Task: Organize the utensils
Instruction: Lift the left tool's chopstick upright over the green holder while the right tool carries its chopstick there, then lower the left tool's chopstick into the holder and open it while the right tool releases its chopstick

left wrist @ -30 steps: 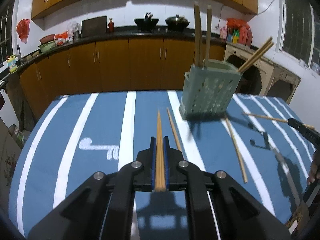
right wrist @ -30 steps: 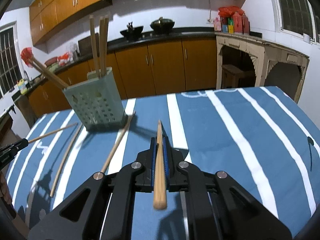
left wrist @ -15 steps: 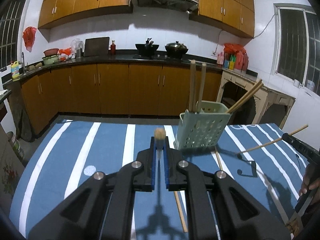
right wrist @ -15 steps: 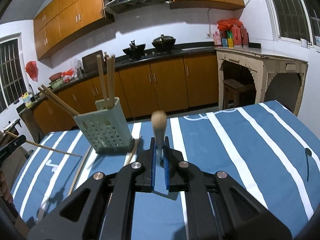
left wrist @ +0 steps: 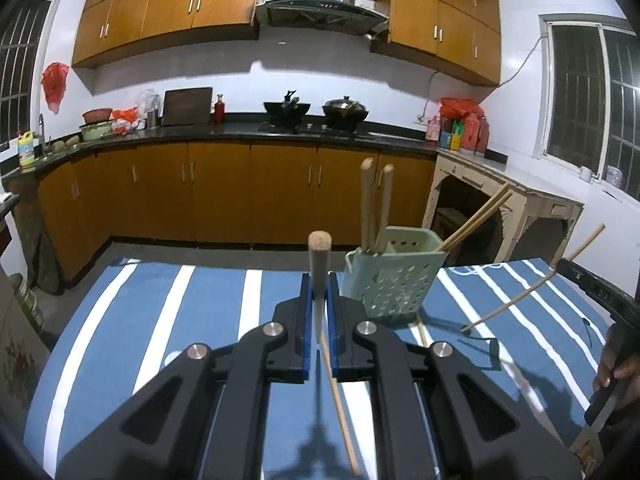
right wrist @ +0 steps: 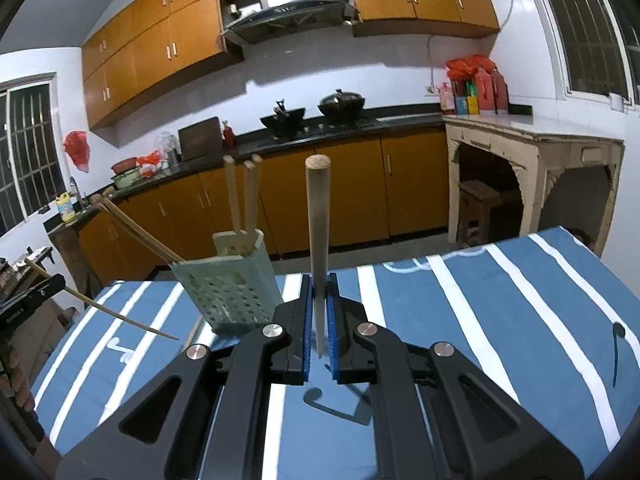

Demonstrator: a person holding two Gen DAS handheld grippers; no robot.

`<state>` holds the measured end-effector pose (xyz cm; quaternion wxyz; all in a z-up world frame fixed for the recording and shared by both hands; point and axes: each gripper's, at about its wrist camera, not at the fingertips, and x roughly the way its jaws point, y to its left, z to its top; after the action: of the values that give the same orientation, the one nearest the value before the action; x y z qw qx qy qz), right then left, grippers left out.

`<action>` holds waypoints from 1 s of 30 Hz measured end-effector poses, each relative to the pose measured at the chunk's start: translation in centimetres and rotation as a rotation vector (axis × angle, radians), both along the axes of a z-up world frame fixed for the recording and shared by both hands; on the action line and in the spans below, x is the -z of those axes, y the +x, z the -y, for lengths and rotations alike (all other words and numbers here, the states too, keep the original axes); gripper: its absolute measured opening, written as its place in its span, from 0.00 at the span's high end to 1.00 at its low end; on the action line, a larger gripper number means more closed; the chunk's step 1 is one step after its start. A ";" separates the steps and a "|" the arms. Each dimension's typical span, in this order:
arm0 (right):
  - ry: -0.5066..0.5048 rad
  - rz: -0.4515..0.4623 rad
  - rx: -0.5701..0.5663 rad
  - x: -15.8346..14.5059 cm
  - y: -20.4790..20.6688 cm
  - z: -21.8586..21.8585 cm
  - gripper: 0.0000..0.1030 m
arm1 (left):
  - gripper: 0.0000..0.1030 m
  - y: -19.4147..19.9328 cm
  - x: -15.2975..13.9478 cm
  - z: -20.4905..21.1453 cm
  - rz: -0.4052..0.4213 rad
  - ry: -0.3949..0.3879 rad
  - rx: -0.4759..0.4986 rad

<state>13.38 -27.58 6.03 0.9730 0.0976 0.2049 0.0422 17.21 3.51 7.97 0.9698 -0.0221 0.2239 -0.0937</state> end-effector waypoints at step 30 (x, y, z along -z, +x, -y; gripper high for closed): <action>-0.009 0.148 -0.137 -7.1 5.2 -5.5 0.93 | 0.93 5.0 -9.7 6.5 0.152 -0.074 0.065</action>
<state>18.60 -22.12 13.13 0.9807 0.0756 0.1387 0.1149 22.19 -3.04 17.70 0.9790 -0.0433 0.1467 -0.1349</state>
